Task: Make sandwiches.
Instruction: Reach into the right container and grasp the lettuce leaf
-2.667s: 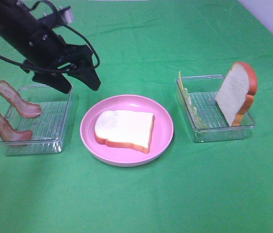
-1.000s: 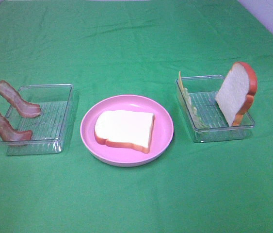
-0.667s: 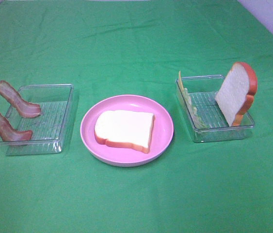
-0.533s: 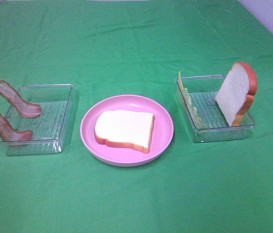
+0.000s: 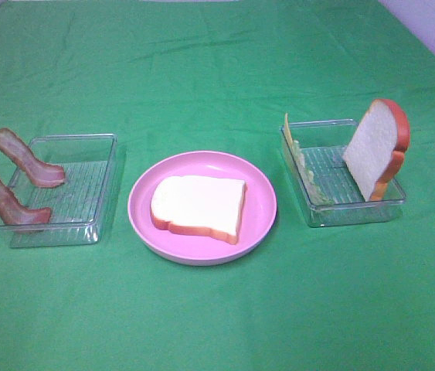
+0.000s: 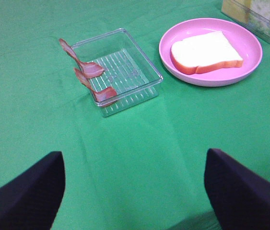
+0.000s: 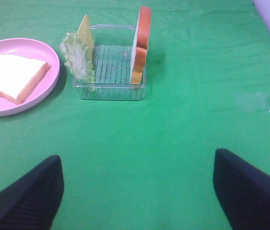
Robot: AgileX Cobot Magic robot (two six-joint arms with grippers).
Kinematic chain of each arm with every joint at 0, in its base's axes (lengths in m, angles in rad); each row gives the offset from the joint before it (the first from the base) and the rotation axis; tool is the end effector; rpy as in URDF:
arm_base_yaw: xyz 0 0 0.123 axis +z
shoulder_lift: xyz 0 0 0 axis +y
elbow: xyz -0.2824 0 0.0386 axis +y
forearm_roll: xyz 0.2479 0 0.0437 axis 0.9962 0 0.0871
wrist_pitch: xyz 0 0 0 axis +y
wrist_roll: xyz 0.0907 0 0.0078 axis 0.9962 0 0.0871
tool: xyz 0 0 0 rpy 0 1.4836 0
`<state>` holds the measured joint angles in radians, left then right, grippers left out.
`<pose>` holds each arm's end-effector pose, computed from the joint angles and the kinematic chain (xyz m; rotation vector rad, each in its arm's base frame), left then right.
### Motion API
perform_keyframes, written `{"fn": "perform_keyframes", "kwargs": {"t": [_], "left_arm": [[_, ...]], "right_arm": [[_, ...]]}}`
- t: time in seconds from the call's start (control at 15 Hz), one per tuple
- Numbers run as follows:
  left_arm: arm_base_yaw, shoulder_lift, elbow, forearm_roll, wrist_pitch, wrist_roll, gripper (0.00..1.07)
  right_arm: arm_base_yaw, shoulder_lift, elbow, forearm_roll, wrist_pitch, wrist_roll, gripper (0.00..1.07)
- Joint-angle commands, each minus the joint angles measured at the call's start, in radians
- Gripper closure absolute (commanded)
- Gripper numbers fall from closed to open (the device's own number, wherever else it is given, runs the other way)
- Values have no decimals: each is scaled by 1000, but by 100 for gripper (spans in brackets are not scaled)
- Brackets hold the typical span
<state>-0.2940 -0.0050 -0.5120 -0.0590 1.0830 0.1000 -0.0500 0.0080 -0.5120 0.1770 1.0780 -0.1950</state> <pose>-0.0091 -0.0022 0.2788 0.4060 2.0131 -0.1913 -0.0057 0.0144 0.2802 -0.1585 2.0391 0.0595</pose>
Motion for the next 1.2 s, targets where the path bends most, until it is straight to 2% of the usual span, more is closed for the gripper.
{"fn": "perform_keyframes", "kwargs": {"t": [0.07, 0.13, 0.2, 0.27, 0.47, 0.6, 0.8, 0.87, 1.2], "left_arm": [[-5, -18, 13, 2, -37, -5, 30], [-5, -18, 13, 2, -37, -5, 30], [-5, -18, 13, 2, -37, -5, 30], [-5, -18, 13, 2, -37, -5, 30], [-5, -19, 13, 2, -37, -5, 30], [-5, -19, 13, 2, -37, -4, 30], [-5, -19, 13, -1, -37, -5, 30], [-5, -19, 13, -1, -37, -5, 30], [-5, -19, 13, -1, -37, -5, 30]], "right_arm": [[-6, 67, -1, -1, -19, -4, 29], [-6, 117, -7, 1, -30, 4, 30], [-6, 262, -25, 6, -80, 4, 31], [-6, 295, -30, 13, -95, 4, 31], [-6, 543, -85, 101, -158, -37, 31], [-6, 726, -157, 151, -168, -120, 33], [-6, 953, -290, 160, -173, -192, 40], [-5, 1066, -367, 171, -170, -195, 41], [-4, 1320, -567, 224, -105, -202, 41]]}}
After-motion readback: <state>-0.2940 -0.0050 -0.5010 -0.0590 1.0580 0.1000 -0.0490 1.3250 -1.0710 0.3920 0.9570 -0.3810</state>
